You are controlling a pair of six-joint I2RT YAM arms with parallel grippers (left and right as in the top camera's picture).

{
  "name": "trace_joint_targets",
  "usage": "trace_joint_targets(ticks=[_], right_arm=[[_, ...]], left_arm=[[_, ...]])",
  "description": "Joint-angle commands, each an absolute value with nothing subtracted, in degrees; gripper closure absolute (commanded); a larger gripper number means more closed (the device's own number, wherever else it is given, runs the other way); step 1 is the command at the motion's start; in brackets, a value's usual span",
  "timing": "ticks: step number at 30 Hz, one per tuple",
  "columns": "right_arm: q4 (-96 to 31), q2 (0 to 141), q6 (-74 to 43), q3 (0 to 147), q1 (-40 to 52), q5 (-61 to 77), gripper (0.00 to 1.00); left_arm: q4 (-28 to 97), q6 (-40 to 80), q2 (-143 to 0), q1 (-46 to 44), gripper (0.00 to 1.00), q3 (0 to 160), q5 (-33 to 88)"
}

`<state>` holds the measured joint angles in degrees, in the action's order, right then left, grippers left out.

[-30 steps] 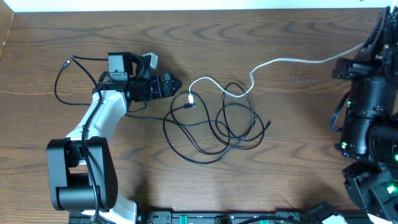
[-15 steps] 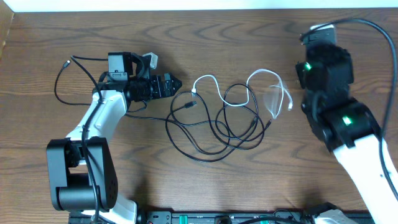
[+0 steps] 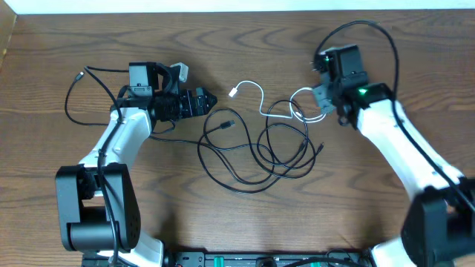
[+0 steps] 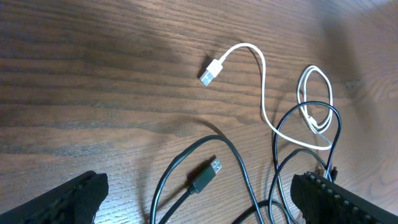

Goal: Untangle cables

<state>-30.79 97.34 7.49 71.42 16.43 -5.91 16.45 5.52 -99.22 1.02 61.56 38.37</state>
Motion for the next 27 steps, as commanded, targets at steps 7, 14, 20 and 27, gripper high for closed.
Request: trace_joint_targets(ticks=[7,14,20,27], right_arm=[[-22.5,111.5,-6.4,71.6,17.7,23.0,0.61],[-18.3,111.8,-6.7,71.6,17.2,24.4,0.65],[-16.0,111.8,-8.8,71.6,17.4,24.8,0.6],[-14.7,111.8,-9.7,71.6,16.8,24.8,0.6]], left_arm=[[16.4,5.0,-99.6,1.1,0.0,62.8,37.9],[16.4,5.0,-99.6,1.1,0.0,62.8,37.9],[16.4,5.0,-99.6,1.1,0.0,62.8,37.9],[16.4,5.0,-99.6,1.1,0.0,62.8,37.9]])
